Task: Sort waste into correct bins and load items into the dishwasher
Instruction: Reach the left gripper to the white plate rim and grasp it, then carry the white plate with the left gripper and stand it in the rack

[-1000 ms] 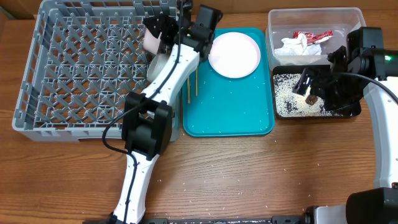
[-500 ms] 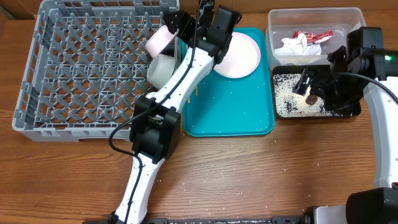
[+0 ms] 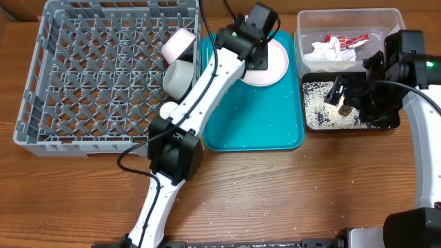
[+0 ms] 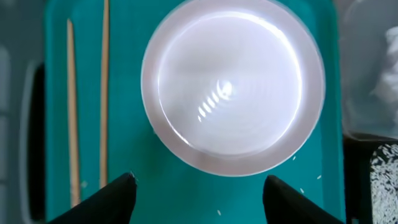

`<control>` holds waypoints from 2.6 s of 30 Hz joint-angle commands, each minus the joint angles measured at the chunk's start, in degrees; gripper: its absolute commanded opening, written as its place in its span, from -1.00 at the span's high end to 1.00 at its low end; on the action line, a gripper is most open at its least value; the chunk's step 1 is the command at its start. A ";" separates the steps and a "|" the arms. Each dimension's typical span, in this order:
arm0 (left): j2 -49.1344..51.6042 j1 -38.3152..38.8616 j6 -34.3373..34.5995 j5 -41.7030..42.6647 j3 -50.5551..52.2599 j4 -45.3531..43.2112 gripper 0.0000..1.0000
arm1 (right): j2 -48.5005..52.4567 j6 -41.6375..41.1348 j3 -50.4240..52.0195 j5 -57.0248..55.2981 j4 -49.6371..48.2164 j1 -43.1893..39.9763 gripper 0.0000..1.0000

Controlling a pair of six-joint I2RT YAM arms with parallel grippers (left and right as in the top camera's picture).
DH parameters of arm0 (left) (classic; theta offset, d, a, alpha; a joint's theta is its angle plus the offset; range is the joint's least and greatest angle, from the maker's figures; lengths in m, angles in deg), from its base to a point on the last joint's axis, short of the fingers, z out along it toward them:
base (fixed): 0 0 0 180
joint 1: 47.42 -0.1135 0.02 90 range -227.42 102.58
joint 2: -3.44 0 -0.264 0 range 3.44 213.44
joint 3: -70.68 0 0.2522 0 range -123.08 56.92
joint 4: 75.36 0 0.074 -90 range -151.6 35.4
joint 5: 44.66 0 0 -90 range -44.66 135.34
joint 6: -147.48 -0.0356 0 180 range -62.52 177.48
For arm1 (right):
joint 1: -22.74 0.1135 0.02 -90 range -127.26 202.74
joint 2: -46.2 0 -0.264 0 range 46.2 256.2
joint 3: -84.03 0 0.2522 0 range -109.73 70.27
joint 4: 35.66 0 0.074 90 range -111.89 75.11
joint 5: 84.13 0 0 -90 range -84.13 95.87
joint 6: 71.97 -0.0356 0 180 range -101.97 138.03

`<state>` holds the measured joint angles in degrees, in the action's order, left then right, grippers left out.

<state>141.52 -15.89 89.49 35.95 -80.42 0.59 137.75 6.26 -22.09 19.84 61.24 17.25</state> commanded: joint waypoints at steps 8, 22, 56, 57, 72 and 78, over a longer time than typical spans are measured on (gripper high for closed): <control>1.42 0.17 16.48 -1.31 15.69 -12.28 -0.25 | -0.90 0.24 -1.03 -0.46 -0.33 0.00 -1.00; 1.42 0.15 16.46 -3.32 22.75 -21.46 0.30 | -0.90 0.24 -1.03 -0.46 -0.33 0.00 -1.00; -26.23 -4.96 -41.90 -43.93 14.60 -20.15 0.92 | -0.90 0.24 -1.03 -0.46 -0.33 0.00 -1.00; -26.01 -6.19 -44.13 -44.19 14.60 -20.33 0.92 | -0.90 0.24 -1.03 -0.46 -0.33 0.00 -1.00; -17.11 -22.84 -47.08 -46.80 14.71 -24.46 0.93 | -0.90 0.24 -1.03 -0.46 -0.33 0.00 -1.00; -10.29 -23.26 -47.45 -46.97 14.71 -27.98 0.92 | -0.90 0.24 -1.03 -0.46 -0.31 0.00 -1.00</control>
<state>127.75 -39.06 43.31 -9.77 -66.06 -26.01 137.75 6.26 -22.09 19.84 61.19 17.25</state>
